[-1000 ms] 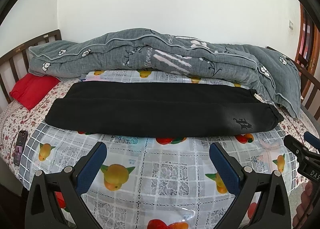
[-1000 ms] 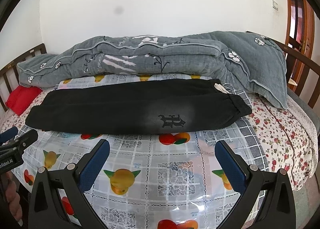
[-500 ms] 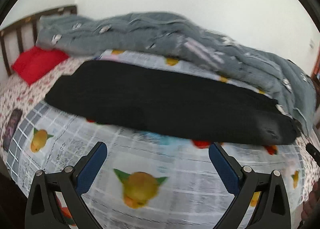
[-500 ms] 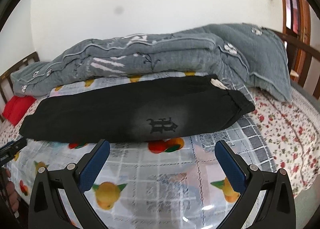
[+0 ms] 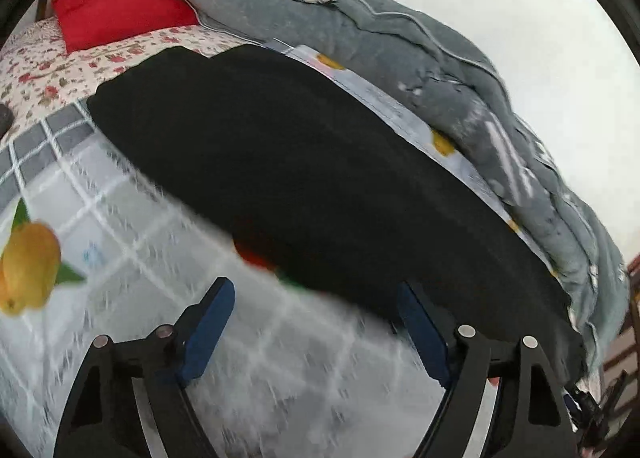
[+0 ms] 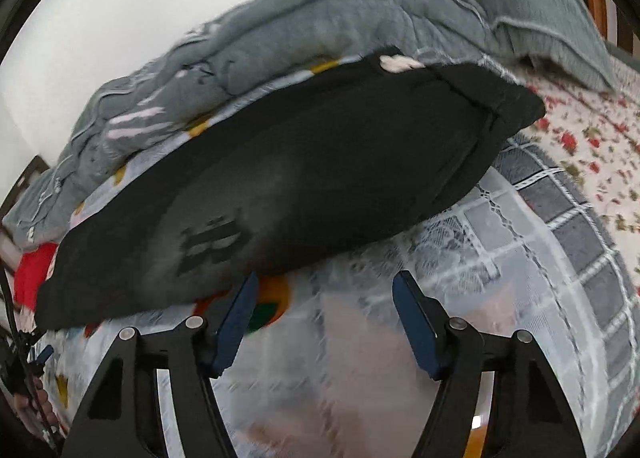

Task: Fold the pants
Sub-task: 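Grasp the edge of the black pants with the left gripper while the right gripper grasps it too, then lift the pants with both grippers, flip them over, and open both grippers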

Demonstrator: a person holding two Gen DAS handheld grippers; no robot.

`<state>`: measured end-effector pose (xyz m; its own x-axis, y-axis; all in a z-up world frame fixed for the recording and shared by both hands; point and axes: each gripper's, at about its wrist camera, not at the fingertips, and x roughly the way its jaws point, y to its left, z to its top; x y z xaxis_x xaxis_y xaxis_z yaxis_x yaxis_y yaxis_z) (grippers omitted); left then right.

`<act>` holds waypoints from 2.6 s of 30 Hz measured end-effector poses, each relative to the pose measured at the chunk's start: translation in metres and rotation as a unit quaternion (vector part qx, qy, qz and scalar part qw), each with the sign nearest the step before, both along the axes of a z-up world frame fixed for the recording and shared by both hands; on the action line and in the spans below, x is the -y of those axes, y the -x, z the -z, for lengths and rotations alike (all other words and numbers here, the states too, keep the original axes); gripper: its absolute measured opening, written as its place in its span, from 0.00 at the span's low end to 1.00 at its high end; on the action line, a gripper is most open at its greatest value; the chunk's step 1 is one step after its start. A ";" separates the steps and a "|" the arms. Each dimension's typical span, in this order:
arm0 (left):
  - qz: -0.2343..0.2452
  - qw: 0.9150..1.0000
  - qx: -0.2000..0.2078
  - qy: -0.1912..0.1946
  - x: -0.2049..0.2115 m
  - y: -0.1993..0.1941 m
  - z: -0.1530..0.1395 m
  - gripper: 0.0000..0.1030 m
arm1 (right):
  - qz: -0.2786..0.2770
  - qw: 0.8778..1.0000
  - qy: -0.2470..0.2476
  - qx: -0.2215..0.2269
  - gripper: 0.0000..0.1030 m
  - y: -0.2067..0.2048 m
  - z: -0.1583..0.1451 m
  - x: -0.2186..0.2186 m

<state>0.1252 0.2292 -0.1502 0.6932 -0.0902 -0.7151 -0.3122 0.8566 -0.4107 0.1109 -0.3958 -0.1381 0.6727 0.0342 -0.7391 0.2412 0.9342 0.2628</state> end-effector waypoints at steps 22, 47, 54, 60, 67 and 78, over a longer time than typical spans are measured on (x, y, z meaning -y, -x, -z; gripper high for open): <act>-0.005 0.985 0.030 -0.168 0.018 -0.099 -0.088 0.07 | -0.036 0.991 0.106 0.068 0.13 -0.067 -0.081 -0.033; 0.021 0.965 0.047 -0.257 0.083 -0.189 -0.088 0.91 | -0.078 0.984 0.146 0.071 0.55 -0.150 -0.073 -0.051; 0.045 0.971 0.003 -0.233 0.082 -0.128 -0.074 0.91 | -0.092 0.985 0.138 0.054 0.57 -0.089 -0.072 -0.056; 0.057 0.989 -0.059 -0.126 0.052 -0.072 -0.028 0.89 | -0.082 0.991 0.108 0.020 0.61 -0.041 -0.044 -0.040; 0.044 0.994 -0.053 -0.080 0.033 -0.051 -0.001 0.87 | -0.053 0.997 0.036 -0.039 0.61 -0.040 -0.001 -0.012; -0.005 0.997 -0.075 -0.028 0.003 -0.105 -0.001 0.53 | -0.010 0.999 -0.007 -0.042 0.55 -0.090 0.006 0.000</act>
<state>0.2305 0.2259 -0.1492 0.5795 -0.0416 -0.8139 -0.3748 0.8732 -0.3116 0.2013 -0.3956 -0.1444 0.6078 0.0579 -0.7919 0.2437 0.9356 0.2554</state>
